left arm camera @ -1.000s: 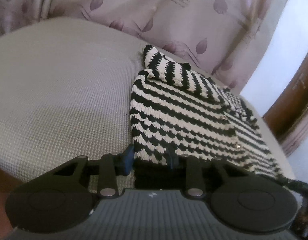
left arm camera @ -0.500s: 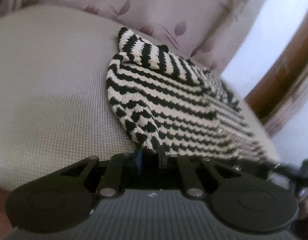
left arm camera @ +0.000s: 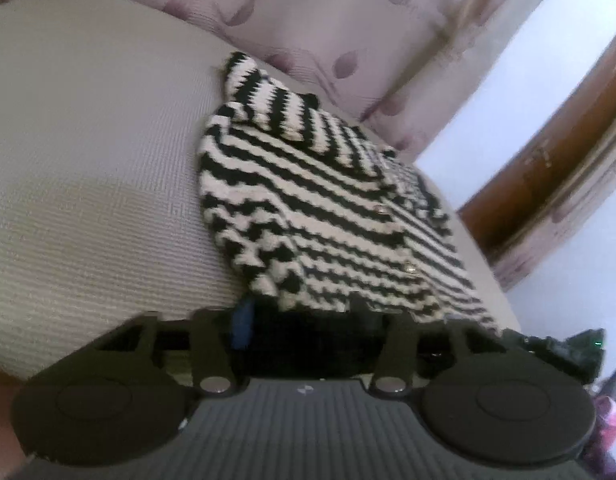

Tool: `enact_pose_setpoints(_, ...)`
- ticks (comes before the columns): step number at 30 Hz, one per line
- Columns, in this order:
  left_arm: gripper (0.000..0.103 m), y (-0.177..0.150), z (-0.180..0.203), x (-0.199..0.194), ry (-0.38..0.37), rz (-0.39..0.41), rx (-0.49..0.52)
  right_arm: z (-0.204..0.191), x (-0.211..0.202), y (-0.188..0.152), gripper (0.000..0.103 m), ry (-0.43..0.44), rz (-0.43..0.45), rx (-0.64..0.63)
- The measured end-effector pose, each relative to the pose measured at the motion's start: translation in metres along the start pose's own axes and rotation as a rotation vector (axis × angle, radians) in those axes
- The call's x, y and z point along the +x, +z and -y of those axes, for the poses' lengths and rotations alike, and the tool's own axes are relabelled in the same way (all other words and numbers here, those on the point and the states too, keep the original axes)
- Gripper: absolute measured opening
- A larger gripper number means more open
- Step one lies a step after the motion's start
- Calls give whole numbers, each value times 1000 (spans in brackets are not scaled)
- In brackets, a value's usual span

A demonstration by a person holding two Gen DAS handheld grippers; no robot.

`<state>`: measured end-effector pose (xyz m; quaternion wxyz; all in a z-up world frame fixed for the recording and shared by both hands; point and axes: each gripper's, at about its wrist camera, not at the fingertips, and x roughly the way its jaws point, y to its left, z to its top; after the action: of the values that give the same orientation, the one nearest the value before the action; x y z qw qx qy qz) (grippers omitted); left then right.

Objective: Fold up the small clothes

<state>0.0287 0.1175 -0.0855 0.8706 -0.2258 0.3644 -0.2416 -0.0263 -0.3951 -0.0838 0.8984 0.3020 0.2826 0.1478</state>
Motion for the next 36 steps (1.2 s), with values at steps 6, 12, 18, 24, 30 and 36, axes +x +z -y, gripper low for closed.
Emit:
enact_pose_setpoints(6, 18, -5, 14, 13, 30, -26, 71, -15, 18, -11, 26, -20, -63, -61)
enact_pose_setpoints(12, 18, -3, 19, 2, -10, 77, 41, -17, 8, -2, 15, 70, 22, -29)
enact_pose_setpoints(18, 18, 20, 39, -9, -55, 171, 51, -33, 0, 23, 15, 166, 117, 12)
enact_pose_setpoints(24, 18, 47, 57, -9, -89, 264, 46, -46, -4, 62, 15, 228, 221, 16)
enact_pose_setpoints(30, 18, 58, 67, 2, -102, 260, 44, -46, -3, 92, 16, 174, 265, -22)
enact_pose_setpoints(36, 18, 40, 58, 5, -93, 216, 37, -35, 5, 62, 78, -55, 123, -34)
